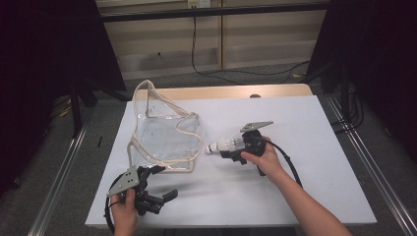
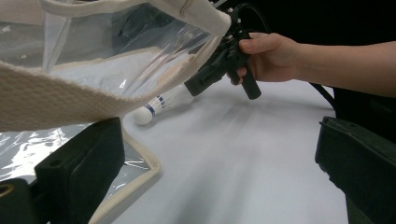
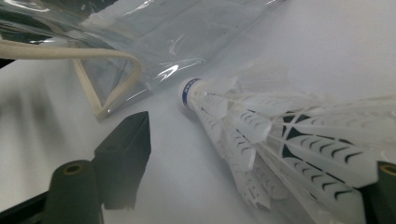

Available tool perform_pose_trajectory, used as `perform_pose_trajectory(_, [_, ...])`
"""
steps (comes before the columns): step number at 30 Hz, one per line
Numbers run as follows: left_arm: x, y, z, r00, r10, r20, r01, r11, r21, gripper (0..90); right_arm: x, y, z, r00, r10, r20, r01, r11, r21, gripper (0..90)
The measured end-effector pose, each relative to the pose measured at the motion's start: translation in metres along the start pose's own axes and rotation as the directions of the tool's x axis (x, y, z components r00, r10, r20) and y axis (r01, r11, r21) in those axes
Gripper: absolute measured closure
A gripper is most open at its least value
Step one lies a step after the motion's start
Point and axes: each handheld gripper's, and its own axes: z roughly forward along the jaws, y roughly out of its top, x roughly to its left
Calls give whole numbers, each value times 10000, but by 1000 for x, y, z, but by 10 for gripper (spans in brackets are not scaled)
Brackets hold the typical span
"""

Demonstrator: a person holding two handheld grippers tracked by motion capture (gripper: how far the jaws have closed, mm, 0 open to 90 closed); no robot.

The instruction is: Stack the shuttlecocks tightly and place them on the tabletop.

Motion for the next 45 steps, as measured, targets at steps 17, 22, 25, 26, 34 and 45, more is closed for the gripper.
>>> perform_pose_trajectory(17, [1,0,0,10000,-23,6,23,10000,15,16,2,4,6,9994,-158,296,162,9998,-127,493])
perform_pose_trajectory(22, [1,0,0,10000,-22,8,22,10000,18,16,2,5,7,9992,-167,349,175,9996,-201,540])
perform_pose_trajectory(25, [1,-1,0,10000,-37,3,37,10000,32,17,2,5,7,9991,-190,383,197,9996,-200,585])
perform_pose_trajectory(26, [1,-1,0,10000,-30,11,30,10000,33,16,2,5,7,9992,-191,341,198,9996,-205,607])
perform_pose_trajectory(34, [1,-1,0,10000,-42,7,42,10000,36,16,2,5,9,9990,-190,395,195,9997,-120,756])
perform_pose_trajectory(45, [1,-1,0,10000,-40,-6,40,10000,18,16,2,5,6,9992,-209,354,208,9998,48,821])
